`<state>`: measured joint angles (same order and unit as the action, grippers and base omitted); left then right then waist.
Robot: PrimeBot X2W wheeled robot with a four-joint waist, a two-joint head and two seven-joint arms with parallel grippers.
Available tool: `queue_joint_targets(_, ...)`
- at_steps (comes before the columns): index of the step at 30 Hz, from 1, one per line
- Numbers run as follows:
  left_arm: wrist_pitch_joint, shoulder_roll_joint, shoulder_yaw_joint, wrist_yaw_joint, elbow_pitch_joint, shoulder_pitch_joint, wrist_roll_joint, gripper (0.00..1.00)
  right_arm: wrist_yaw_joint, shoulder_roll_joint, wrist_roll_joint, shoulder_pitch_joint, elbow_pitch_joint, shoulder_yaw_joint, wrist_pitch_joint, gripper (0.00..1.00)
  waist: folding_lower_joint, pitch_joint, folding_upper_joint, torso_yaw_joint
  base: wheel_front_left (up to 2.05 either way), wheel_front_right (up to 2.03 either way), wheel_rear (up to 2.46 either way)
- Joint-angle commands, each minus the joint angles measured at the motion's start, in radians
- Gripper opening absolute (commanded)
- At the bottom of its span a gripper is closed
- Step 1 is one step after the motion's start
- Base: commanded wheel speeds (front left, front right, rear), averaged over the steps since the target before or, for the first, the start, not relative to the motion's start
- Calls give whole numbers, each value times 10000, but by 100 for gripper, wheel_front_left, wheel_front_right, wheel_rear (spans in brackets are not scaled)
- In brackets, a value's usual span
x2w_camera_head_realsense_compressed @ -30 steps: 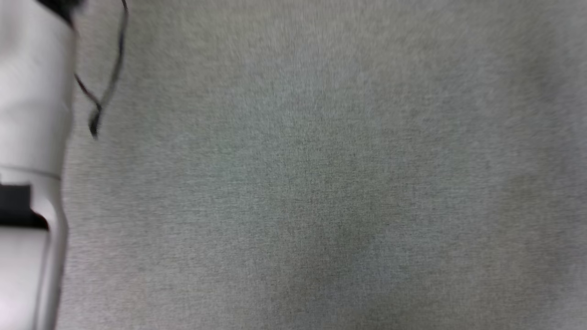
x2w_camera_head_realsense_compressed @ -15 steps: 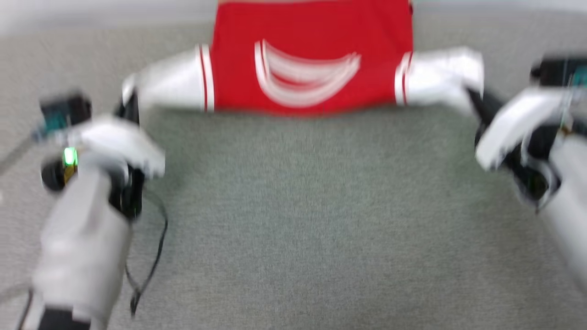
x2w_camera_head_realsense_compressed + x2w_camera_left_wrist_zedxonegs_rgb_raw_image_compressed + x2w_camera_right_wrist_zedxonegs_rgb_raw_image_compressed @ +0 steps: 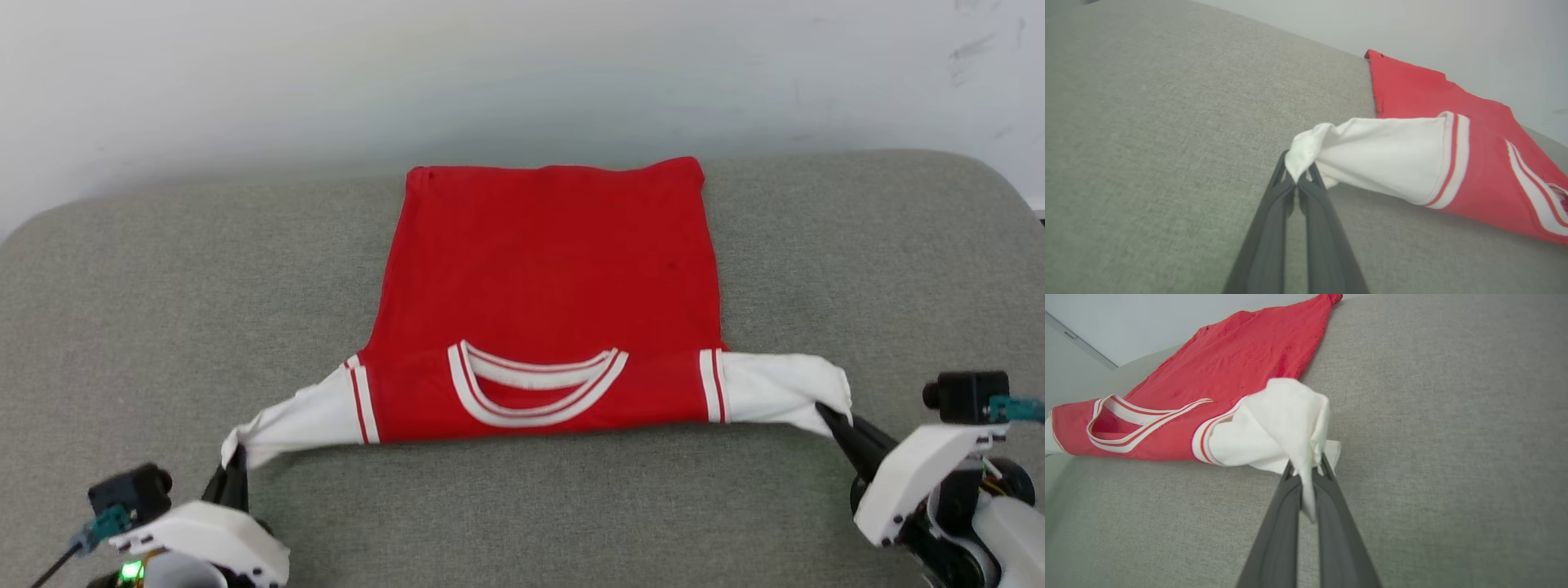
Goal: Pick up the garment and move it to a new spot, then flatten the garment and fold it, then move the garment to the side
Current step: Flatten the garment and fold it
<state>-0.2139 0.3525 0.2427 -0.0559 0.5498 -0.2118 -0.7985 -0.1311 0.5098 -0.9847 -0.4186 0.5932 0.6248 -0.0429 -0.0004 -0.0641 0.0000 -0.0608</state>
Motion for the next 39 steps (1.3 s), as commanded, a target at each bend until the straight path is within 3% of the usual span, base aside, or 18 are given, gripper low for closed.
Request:
queue_joint_targets(1, 178, 152, -57, -263, -516, 601, -42, 0, 7, 88, 26, 434, -226, -167, 7, 0, 4, 200, 0, -29, 0, 0, 0)
queue_joint_targets(5, 752, 280, -37, -1014, -2449, 2143, -164, 0, 9, 146, 361, 1688, -683, -708, 145, 0, 4, 410, 0, -3, 0, 0, 0)
queue_joint_targets(8, 1247, 572, 27, -2261, -4908, 3941, 132, 0, 9, -269, 1251, 3905, -1149, -2118, 531, 1, 4, 654, 0, 195, 0, 0, 0)
queue_joint_targets(9, 1279, 610, 56, -2372, -5140, 4052, 197, 0, 9, -342, 1428, 4159, -1220, -2340, 634, 27, 4, 657, 0, 232, 0, 0, 0)
queue_joint_targets(11, 1328, 628, 179, -2542, -5521, 4174, 373, 0, 9, -576, 1660, 4624, -1475, -2803, 886, 100, 4, 634, 0, 325, 0, 0, 0)
queue_joint_targets(17, 1098, 553, 420, -2710, -6404, 3876, 795, 0, 7, -1123, 2708, 4941, -3074, -4481, 999, 100, 4, 408, 0, 583, 0, 0, 0)
queue_joint_targets(24, 1018, 653, 619, -2773, -7237, 3157, 1305, 0, 5, -1534, 3396, 3189, -4017, -6416, 1453, 100, 4, -561, 0, 1045, 0, 0, 0)
queue_joint_targets(32, 860, 435, 1194, -2535, -7647, 1745, 1969, 0, 5, -879, 3492, -530, -2109, -7224, 3007, 100, 4, -2422, 0, 2003, 0, 0, 0)
queue_joint_targets(39, 495, 185, 1534, -2186, -7602, 684, 2354, 0, 5, -358, 4018, -3706, -373, -7451, 5757, 100, 4, -3857, 0, 2849, 0, 0, 0)
